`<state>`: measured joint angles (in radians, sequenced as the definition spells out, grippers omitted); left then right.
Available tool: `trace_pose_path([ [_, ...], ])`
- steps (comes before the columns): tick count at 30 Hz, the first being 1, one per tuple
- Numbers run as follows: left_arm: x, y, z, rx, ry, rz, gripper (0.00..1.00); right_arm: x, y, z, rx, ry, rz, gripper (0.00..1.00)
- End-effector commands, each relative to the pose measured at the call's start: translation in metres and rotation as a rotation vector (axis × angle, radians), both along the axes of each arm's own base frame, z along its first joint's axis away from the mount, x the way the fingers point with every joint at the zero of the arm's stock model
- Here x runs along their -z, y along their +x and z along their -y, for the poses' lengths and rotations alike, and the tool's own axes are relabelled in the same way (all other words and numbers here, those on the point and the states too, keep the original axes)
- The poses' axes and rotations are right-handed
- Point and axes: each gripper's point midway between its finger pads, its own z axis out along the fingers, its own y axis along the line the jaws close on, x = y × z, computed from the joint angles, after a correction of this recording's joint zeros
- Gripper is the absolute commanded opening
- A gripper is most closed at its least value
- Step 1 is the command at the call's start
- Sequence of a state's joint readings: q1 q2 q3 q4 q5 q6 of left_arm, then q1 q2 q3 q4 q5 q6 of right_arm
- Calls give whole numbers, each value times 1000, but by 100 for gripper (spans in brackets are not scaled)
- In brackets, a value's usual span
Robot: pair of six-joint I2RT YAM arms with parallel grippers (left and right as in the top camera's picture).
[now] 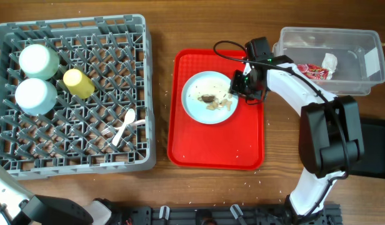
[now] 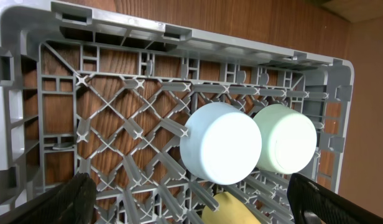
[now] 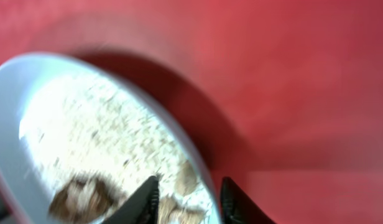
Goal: Sort waste into correct bins and load items into the dishwasher rack
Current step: 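Grasp the rim of the light-blue plate with the right gripper, then lift the plate and carry it toward the black tray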
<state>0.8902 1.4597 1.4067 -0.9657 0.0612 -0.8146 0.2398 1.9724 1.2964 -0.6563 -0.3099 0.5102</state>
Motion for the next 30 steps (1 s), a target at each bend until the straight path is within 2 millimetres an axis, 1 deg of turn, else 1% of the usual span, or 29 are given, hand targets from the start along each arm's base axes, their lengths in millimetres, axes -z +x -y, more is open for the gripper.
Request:
trace_pose_path([
  [1, 1, -1, -1, -11, -4, -1, 100, -50, 4, -26, -79, 149, 84, 41],
  [2, 1, -1, -1, -11, -4, -1, 100, -68, 6, -24, -78, 152, 126, 48],
  [3, 1, -1, -1, -11, -4, -1, 100, -87, 8, -21, -75, 152, 176, 59],
  [4, 1, -1, -1, -11, -4, -1, 100, -111, 9, -15, -65, 147, 240, 90],
  [5, 1, -1, -1, -11, -4, -1, 100, -135, 7, -5, -47, 126, 297, 95],
  [6, 1, -1, -1, -11, -4, -1, 100, -144, 4, -2, -41, 116, 312, 95],
  [7, 1, -1, -1, -11, -4, -1, 100, -157, -5, -5, -80, 123, 336, 93],
  [8, 1, -1, -1, -11, -4, -1, 100, -163, -14, -11, -141, 124, 352, 93],
  [9, 1, -1, -1, -11, -4, -1, 100, -164, -24, -19, -195, 116, 351, 92],
  [10, 1, -1, -1, -11, -4, -1, 100, -160, -34, -32, -268, 96, 349, 91],
  [12, 1, -1, -1, -11, -4, -1, 100, -140, -49, -55, -347, -18, 323, 83],
  [13, 1, -1, -1, -11, -4, -1, 100, -128, -56, -69, -397, -74, 316, 80],
  [14, 1, -1, -1, -11, -4, -1, 100, -118, -61, -80, -435, -125, 318, 78],
  [16, 1, -1, -1, -11, -4, -1, 100, -91, -67, -105, -566, -249, 349, 76],
  [17, 1, -1, -1, -11, -4, -1, 100, -68, -69, -123, -643, -305, 362, 76],
  [19, 1, -1, -1, -11, -4, -1, 100, -21, -69, -143, -691, -352, 340, 76],
  [20, 1, -1, -1, -11, -4, -1, 100, -6, -67, -143, -691, -377, 328, 74],
  [21, 1, -1, -1, -11, -4, -1, 100, 3, -66, -144, -690, -383, 320, 69],
  [22, 1, -1, -1, -11, -4, -1, 100, 7, -66, -146, -693, -375, 318, 64],
  [24, 1, -1, -1, -11, -4, -1, 100, 8, -69, -151, -752, -351, 322, 61],
  [25, 1, -1, -1, -11, -4, -1, 100, 8, -70, -150, -756, -355, 316, 57],
  [27, 1, -1, -1, -11, -4, -1, 100, 9, -74, -150, -762, -358, 307, 45],
  [29, 1, -1, -1, -11, -4, -1, 100, 9, -77, -154, -773, -356, 311, 33],
  [30, 1, -1, -1, -11, -4, -1, 100, 9, -80, -158, -778, -353, 315, 22],
])
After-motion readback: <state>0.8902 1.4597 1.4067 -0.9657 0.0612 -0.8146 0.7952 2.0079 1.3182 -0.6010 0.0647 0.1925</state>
